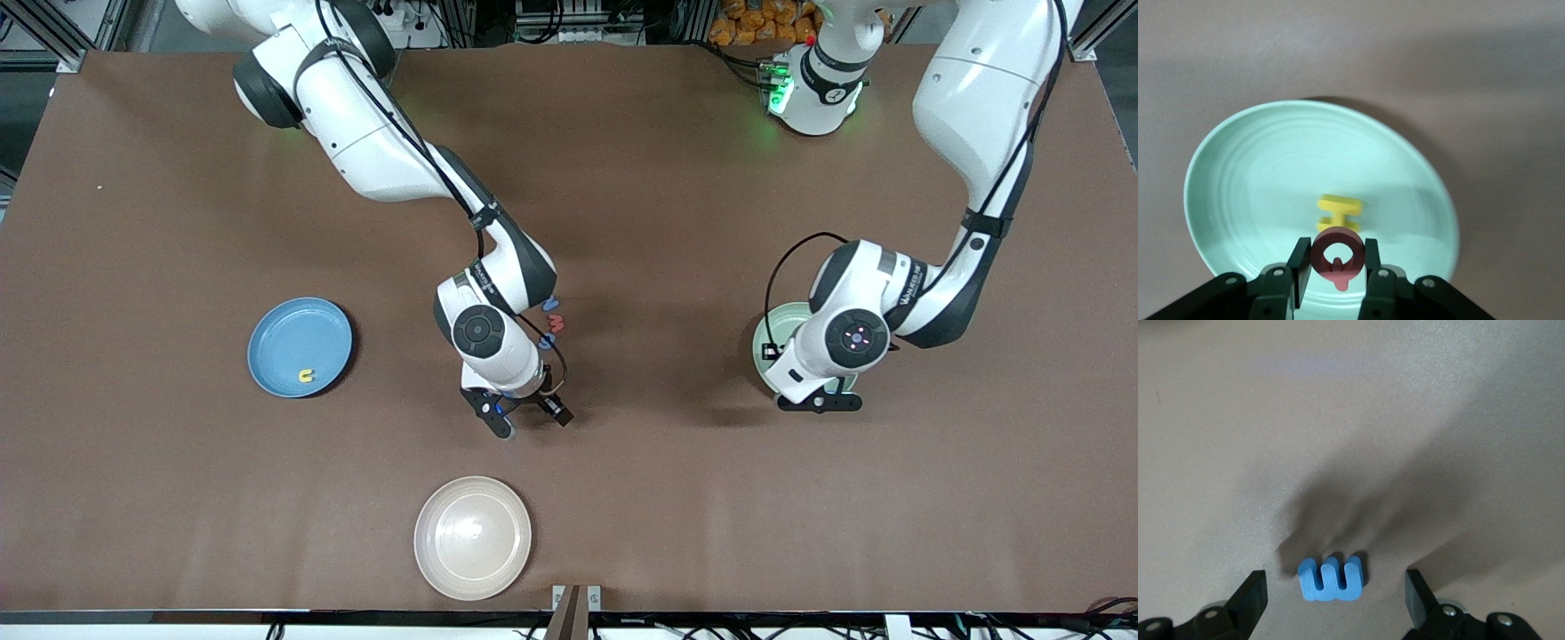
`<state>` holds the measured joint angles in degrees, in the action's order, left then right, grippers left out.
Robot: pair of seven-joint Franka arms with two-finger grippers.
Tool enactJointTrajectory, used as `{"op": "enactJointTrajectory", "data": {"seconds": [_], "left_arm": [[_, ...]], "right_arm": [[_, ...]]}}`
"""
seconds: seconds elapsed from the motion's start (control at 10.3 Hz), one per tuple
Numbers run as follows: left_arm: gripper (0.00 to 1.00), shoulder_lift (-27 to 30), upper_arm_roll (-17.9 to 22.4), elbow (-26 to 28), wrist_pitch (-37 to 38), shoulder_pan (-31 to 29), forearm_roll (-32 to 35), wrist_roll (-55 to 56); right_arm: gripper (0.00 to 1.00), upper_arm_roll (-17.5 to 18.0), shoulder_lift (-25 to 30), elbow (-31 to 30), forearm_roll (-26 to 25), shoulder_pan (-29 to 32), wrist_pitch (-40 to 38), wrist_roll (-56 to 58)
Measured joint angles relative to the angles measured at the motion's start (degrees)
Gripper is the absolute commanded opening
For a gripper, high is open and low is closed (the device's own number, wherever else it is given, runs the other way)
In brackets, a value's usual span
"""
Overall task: Sort upper and lower case letters into plates
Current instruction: 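Release the pink Q on the green plate while the right gripper lifts the m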
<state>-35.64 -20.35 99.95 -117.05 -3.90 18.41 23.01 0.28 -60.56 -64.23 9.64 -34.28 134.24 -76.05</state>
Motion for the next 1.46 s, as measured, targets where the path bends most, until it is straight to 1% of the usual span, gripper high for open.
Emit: {"op": "enactJointTrajectory", "data": {"seconds": [0.1,0.39,0.68,0.78,0.97,1.26,1.46], "left_arm": [[1.00,-0.2,0.0,0.1,0.0,-0.8,0.0,-1.3],[1.00,0.9,-1.3,-0.6,0.2,-0.5,0.0,-1.5],[1.00,5.3,-5.3,-1.7,2.7,-0.2,0.0,-1.5],[1.00,6.9,-6.9,-1.9,3.4,-0.2,0.0,-1.5],[1.00,9.7,-10.0,-2.1,3.9,-0.1,0.0,-1.4],[1.00,11.0,-14.6,-2.3,3.9,0.1,0.0,3.4],[1.00,11.0,-17.7,-2.4,3.9,0.5,0.0,8.1]], "right_arm": [[0.66,0.0,-0.1,0.0,0.0,0.0,-0.1,0.0],[0.38,0.0,-0.4,0.1,0.0,-0.1,0.4,0.0],[0.04,0.0,-0.4,0.5,0.0,-0.1,0.5,-0.1],[0.00,0.0,-0.4,0.5,0.0,-0.1,0.4,-0.1],[0.00,-0.4,-0.4,1.2,0.0,-0.1,-1.9,0.3],[0.00,-1.0,0.4,2.7,0.0,1.6,-10.1,4.4],[0.00,-1.0,2.6,3.8,0.0,5.1,-15.9,11.3]]}}
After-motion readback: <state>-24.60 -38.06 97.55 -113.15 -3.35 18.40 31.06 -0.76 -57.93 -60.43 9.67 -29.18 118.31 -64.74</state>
